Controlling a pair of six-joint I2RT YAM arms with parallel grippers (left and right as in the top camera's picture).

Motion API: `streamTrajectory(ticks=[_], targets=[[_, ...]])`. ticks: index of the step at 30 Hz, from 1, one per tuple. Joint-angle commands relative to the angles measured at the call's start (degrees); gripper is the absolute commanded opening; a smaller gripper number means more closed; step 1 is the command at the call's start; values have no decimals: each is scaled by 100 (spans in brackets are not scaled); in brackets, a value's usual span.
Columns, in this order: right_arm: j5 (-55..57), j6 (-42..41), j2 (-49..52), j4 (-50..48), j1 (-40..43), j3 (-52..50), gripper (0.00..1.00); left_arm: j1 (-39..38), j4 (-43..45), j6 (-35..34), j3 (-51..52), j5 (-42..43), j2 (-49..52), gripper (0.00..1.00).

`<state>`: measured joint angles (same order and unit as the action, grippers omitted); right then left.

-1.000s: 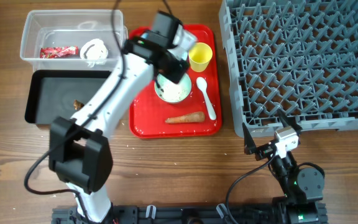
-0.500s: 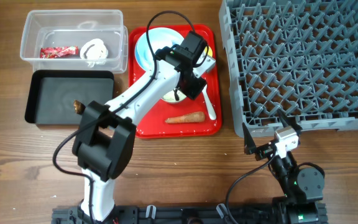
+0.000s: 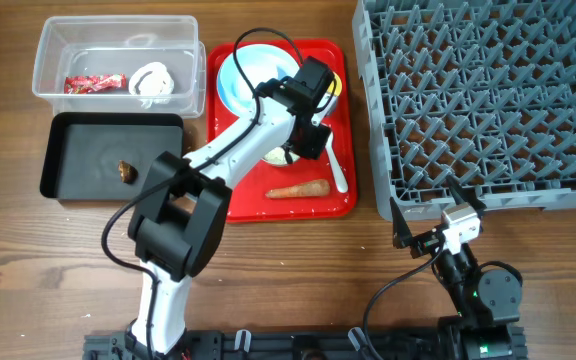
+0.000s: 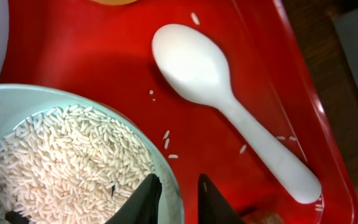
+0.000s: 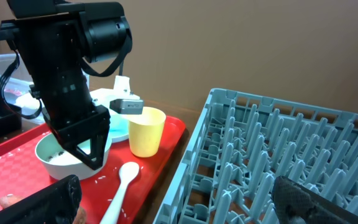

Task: Sort waste into correct bins and load items into the dishwasher rack
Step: 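Grasp the green bowl of rice with left gripper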

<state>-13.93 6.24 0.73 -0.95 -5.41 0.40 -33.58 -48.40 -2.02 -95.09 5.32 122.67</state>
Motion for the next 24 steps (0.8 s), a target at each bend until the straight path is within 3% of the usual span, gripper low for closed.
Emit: streamTrajectory(ticks=[1,3,6,17,24], targets=[[-79,-24,-46,-31,28,-7,100,35,13,-326,26,-116,195,21],[-79,-24,-46,-31,28,-7,100,35,11,-343,26,-116,275,20],[-79,-24,-46,-31,28,-7,100,35,-22,-343,26,-116,291,4],[-79,-24,-46,-31,28,-7,100,103,-533,-750,2,-66,-485,4],[-79,-24,-46,-31,28,-7,100,802,-1161,-748,2,1054,-1320,4]])
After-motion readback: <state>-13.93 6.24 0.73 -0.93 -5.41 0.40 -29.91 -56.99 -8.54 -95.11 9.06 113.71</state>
